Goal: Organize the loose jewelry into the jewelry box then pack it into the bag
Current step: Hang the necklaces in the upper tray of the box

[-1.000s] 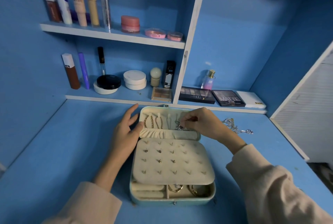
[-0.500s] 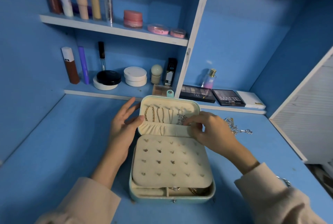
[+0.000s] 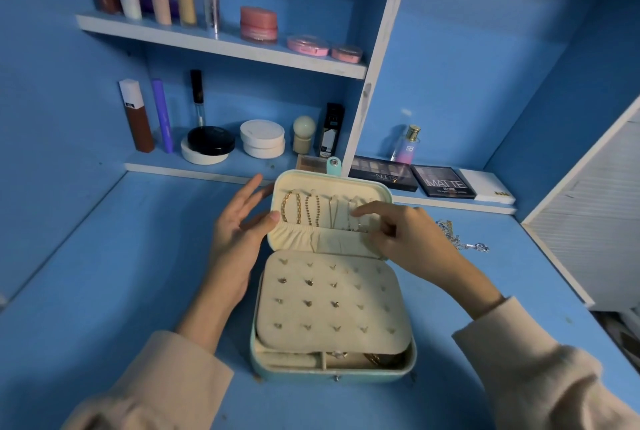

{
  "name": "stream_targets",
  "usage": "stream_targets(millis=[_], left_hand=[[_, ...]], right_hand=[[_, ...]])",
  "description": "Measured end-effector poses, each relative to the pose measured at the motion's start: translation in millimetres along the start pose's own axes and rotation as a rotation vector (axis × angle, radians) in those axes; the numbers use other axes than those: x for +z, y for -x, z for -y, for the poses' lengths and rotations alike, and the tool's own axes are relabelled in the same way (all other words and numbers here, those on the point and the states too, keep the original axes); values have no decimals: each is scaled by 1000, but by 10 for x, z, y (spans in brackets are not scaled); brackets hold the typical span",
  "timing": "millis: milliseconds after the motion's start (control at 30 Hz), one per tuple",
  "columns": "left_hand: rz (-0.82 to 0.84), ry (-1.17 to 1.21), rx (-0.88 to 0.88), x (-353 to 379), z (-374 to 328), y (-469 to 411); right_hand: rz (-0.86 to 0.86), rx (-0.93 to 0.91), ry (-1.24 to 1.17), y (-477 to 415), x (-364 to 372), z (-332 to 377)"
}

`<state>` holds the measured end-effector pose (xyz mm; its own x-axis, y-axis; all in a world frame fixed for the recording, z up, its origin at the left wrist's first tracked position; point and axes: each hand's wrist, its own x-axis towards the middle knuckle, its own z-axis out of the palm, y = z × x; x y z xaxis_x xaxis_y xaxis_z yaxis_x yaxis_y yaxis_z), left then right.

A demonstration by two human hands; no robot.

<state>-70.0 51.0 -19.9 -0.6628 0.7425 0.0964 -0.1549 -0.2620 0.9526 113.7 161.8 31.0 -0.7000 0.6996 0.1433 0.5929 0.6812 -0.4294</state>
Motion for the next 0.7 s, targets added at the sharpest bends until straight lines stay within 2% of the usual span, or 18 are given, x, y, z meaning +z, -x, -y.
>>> stream_targets(millis=[100,200,333,433,567,700], left_hand=[[13,-2,14,-15,7,-1],[21,3,36,-15,7,-1],[31,8,45,-13,3,7],[30,13,46,-8,-8,12],[29,12,47,-5,-16,17],[26,10,40,-16,-7,15]], right_hand=[[68,18,8,-3,3,17],[166,66,-83,-5,-7,37],[205,79,-124,-32,-38,70],[101,14,-76,-6,-38,60],[-13,-28,144,39,5,62],[-82,-65,175,42,114,98]])
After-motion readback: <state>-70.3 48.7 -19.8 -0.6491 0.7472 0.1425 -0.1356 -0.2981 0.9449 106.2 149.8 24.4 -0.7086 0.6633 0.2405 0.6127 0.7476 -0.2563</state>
